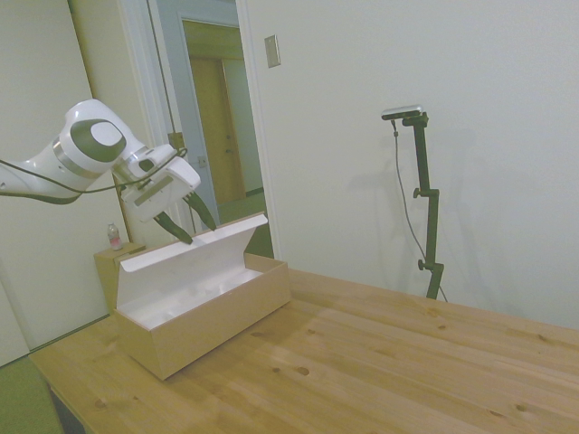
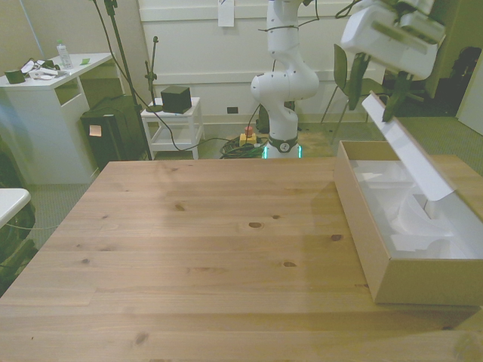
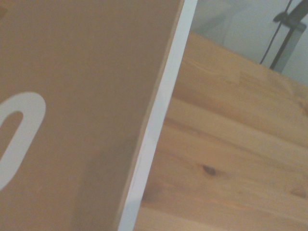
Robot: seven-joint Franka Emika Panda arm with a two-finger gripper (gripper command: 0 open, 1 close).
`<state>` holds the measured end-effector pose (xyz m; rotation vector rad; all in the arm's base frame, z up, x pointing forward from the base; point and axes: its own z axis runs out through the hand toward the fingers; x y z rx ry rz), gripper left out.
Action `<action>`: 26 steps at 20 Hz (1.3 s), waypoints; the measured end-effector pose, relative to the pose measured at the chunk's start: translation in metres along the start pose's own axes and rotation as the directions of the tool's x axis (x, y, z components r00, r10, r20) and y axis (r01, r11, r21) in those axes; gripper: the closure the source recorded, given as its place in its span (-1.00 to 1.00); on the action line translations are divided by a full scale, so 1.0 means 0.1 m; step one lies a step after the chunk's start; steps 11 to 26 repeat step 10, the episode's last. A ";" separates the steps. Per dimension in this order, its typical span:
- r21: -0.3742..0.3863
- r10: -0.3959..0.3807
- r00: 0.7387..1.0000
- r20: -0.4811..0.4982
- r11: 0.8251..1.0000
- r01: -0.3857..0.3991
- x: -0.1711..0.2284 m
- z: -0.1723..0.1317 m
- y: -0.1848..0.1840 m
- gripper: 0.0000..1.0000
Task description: Close the box
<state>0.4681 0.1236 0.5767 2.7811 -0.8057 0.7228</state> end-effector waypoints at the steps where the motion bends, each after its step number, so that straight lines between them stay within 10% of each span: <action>1: 0.009 0.016 1.000 0.018 1.000 -0.016 -0.04 0.08 0.16 -1.00; 10: 0.080 0.147 0.976 0.160 0.984 -0.162 -0.36 0.89 1.81 -1.00; 26: 0.080 0.147 0.976 0.160 0.984 -0.162 -0.36 0.89 1.81 -1.00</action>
